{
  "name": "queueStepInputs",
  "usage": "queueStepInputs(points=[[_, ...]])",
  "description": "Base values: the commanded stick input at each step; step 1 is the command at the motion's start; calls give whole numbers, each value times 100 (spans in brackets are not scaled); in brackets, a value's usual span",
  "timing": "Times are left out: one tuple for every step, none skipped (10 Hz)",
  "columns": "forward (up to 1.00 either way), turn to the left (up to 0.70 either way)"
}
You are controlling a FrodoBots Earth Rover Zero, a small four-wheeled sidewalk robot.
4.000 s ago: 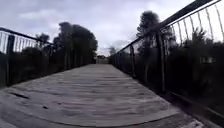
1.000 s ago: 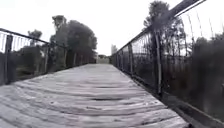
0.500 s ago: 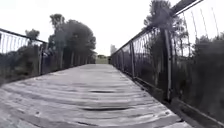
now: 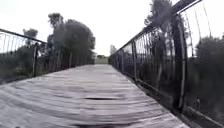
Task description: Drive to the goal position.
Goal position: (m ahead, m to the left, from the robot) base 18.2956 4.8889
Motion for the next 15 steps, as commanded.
queueStepInputs(points=[[69, 2], [69, 2], [69, 2], [70, 2], [69, 2], [69, 2], [69, 2], [69, 2], [69, 2], [69, 2], [69, 2], [69, 2], [69, 2], [69, 20], [69, 35]])
